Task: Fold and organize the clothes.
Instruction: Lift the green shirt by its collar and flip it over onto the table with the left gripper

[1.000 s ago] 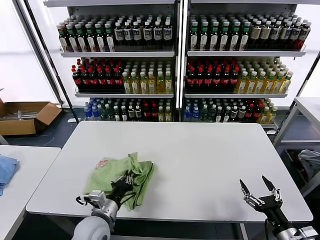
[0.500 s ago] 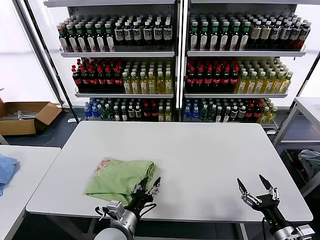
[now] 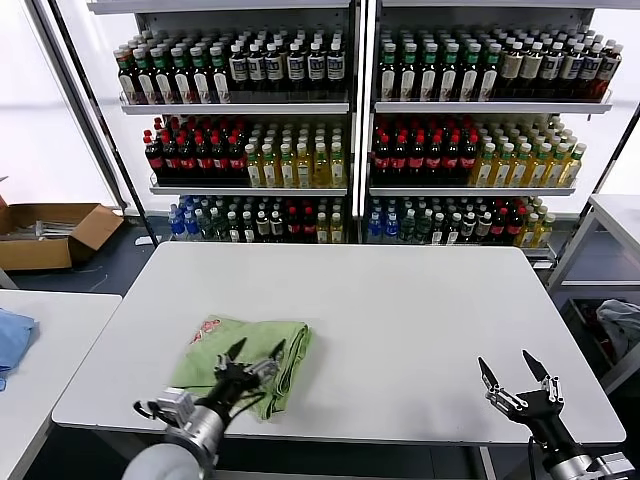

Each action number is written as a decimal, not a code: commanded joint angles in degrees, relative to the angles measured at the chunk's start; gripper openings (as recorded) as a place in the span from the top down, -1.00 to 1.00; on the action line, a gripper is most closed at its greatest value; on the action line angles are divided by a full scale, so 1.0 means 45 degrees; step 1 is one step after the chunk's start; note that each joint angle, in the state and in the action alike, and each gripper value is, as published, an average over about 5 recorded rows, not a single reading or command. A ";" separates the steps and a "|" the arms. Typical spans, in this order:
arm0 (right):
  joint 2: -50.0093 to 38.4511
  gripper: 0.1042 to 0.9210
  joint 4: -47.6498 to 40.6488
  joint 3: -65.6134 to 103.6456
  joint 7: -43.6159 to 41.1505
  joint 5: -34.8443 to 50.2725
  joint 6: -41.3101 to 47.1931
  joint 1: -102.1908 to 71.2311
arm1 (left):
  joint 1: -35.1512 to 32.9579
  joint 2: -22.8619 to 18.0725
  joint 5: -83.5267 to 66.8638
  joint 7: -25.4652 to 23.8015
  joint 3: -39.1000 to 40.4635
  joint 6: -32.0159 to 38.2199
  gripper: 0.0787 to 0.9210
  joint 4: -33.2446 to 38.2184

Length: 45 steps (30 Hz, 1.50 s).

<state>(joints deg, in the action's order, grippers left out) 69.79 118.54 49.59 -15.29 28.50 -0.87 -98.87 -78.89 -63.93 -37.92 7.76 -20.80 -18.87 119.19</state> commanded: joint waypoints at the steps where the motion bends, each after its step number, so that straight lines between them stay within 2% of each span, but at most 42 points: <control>1: 0.0045 -0.76 0.0020 -0.0078 -0.0007 -0.0051 -0.0089 -0.0178 | 0.1394 0.2298 -0.0487 -0.0332 -0.2237 0.0639 -0.77 -0.3713; 6: 0.0073 -0.76 0.0007 -0.0055 -0.0024 -0.0052 -0.0168 -0.0316 | 0.1915 0.2146 -0.0379 -0.0509 -0.1907 0.0871 -0.77 -0.5077; 13: 0.0090 -0.76 0.0009 -0.0040 -0.0036 -0.0053 -0.0177 -0.0282 | 0.2197 0.1547 -0.0222 -0.0607 -0.1430 0.0752 -0.77 -0.5794; 31: -0.0065 -0.76 0.0029 -0.0089 -0.0027 0.0019 -0.0132 -0.0085 | 0.1784 0.0515 -0.0274 -0.0814 -0.0812 0.0510 -0.73 -0.5206; 35: -0.0086 -0.76 0.0019 -0.0044 -0.0033 0.0069 -0.0156 -0.0116 | 0.1732 0.0445 -0.0259 -0.0864 -0.0648 0.0485 -0.51 -0.5131; 45: -0.0176 -0.76 -0.0075 -0.0007 -0.0042 0.0184 -0.0216 -0.0073 | 0.1571 0.0445 -0.0165 -0.0838 -0.0677 0.0526 0.19 -0.5021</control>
<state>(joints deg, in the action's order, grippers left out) 69.02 118.30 49.62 -15.46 29.31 -1.81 -99.35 -71.54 -61.34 -38.86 3.88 -24.22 -16.36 96.64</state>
